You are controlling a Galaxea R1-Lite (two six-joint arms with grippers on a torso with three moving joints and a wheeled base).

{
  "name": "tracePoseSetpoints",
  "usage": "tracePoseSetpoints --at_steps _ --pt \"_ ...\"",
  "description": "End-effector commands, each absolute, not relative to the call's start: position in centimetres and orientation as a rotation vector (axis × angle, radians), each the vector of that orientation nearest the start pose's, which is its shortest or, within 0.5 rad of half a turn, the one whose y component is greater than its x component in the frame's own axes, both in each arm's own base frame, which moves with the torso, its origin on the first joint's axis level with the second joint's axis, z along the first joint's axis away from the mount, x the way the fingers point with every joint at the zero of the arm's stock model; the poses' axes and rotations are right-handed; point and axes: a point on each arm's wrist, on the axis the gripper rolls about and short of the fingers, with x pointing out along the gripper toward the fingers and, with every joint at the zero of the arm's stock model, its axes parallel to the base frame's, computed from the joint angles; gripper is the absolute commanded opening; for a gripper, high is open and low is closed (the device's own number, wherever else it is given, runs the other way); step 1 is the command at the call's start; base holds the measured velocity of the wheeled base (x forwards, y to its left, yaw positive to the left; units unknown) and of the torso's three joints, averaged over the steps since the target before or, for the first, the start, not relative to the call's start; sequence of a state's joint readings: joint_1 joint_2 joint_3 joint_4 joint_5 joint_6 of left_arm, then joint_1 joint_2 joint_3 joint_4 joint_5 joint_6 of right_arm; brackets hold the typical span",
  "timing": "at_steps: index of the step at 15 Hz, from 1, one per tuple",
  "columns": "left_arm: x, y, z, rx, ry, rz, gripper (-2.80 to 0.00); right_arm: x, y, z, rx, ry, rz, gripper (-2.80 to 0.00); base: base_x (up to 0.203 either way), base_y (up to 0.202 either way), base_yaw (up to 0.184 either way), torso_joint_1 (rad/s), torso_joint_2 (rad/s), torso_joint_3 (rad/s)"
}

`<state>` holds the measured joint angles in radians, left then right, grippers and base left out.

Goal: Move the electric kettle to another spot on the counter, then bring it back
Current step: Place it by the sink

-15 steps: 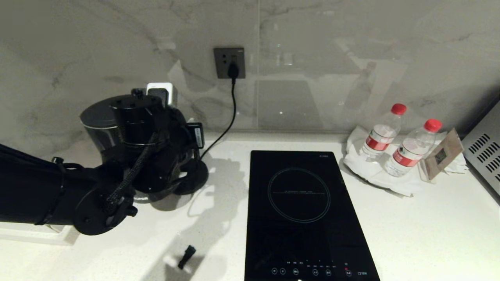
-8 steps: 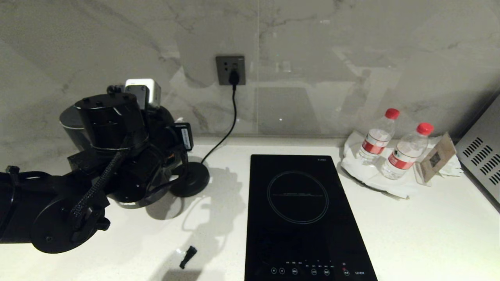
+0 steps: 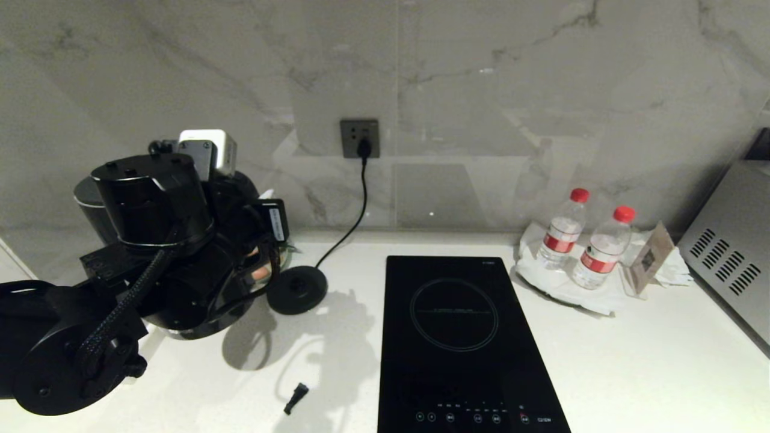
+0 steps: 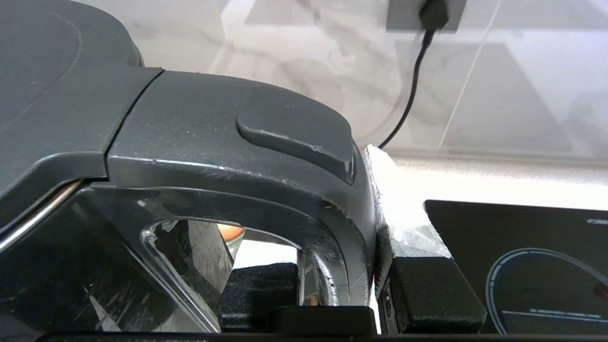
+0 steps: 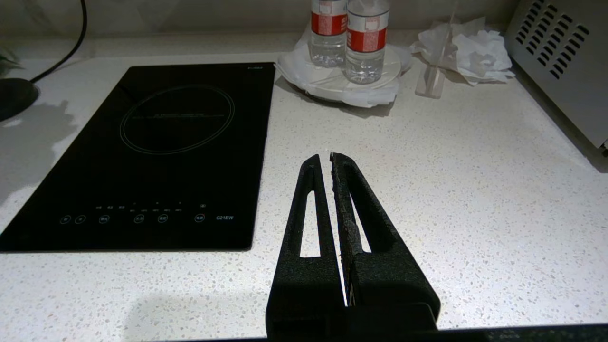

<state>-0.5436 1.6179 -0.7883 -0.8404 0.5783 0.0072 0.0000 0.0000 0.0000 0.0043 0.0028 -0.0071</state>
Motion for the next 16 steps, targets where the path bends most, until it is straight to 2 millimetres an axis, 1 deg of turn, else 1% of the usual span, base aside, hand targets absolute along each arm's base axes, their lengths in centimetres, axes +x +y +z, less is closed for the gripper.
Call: tracePoseSetpoints --at_steps 1,5,10,14,16 --pt "25.0 -13.6 22.0 0.003 -0.004 0.037 -2.80 -2.3 0.0 7.5 -0.008 0.005 0.003 -2.80 0.000 0.000 0.000 0.003 0.00 0.198" --pt "24.8 -13.6 21.4 0.009 0.012 0.030 -2.80 -2.3 0.0 7.5 -0.008 0.005 0.003 -2.80 0.000 0.000 0.000 0.003 0.00 0.154" --pt "24.6 -13.7 21.4 0.009 0.012 0.024 -2.80 -2.3 0.0 7.5 -0.008 0.005 0.003 -2.80 0.000 0.000 0.000 0.001 0.00 0.013" --pt "24.5 -13.5 21.0 0.018 0.026 0.028 -2.80 -2.3 0.0 7.5 -0.008 0.005 0.003 -2.80 0.000 0.000 0.000 0.000 0.00 0.000" --pt "23.8 -13.1 20.6 0.026 0.037 0.030 -2.80 -2.3 0.0 7.5 -0.008 0.005 0.003 -2.80 0.000 0.000 0.000 0.000 0.00 0.000"
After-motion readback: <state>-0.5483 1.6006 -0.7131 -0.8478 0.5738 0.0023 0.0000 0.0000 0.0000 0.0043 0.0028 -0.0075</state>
